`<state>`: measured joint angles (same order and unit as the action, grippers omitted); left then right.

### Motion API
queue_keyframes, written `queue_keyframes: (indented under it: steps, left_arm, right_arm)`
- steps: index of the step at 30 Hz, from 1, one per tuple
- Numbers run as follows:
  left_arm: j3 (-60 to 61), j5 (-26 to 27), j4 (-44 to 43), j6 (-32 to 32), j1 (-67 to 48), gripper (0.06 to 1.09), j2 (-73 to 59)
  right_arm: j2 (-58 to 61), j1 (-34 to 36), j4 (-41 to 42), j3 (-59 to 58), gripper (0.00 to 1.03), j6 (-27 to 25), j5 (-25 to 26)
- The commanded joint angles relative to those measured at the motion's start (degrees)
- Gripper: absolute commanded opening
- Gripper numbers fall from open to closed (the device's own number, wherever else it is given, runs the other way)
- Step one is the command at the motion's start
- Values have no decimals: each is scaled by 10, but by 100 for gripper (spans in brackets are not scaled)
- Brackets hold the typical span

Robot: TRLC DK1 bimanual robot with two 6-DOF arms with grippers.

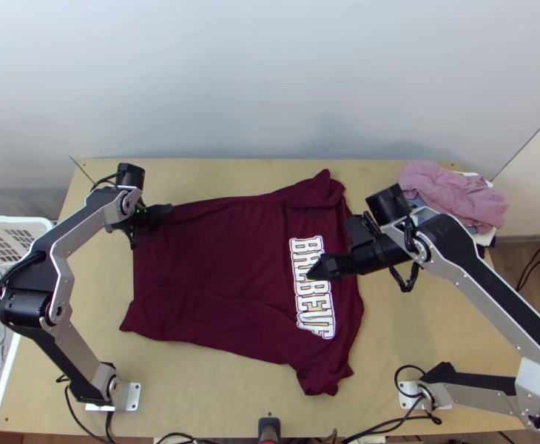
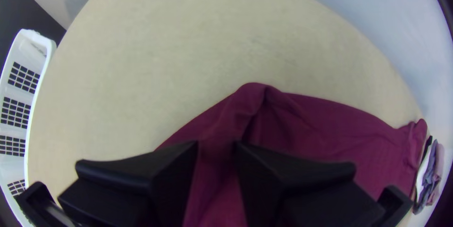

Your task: Fold the t-shirt

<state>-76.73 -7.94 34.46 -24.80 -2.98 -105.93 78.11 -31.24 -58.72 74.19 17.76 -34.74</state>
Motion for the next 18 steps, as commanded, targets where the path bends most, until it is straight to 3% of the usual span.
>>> queue_keyframes:
  steps: [1,5,6,7,9,18]
  left_arm:
    - [-13,-23,-36,5,-4,24,-9]
    - [-24,-25,-36,6,-2,22,-19]
    - [-27,-26,-37,6,-1,20,-20]
    - [-33,-33,-39,6,0,10,-22]
    - [-44,-41,-42,6,2,10,-24]
    - [-139,-96,-43,16,14,10,-58]
  right_arm:
    - [-3,2,0,-18,100,1,0]
    - [-5,6,1,-21,100,1,1]
    - [-4,8,6,-21,100,1,1]
    - [-3,11,16,-21,100,1,1]
    - [4,20,46,-17,100,1,5]
    - [119,88,215,25,99,-5,103]
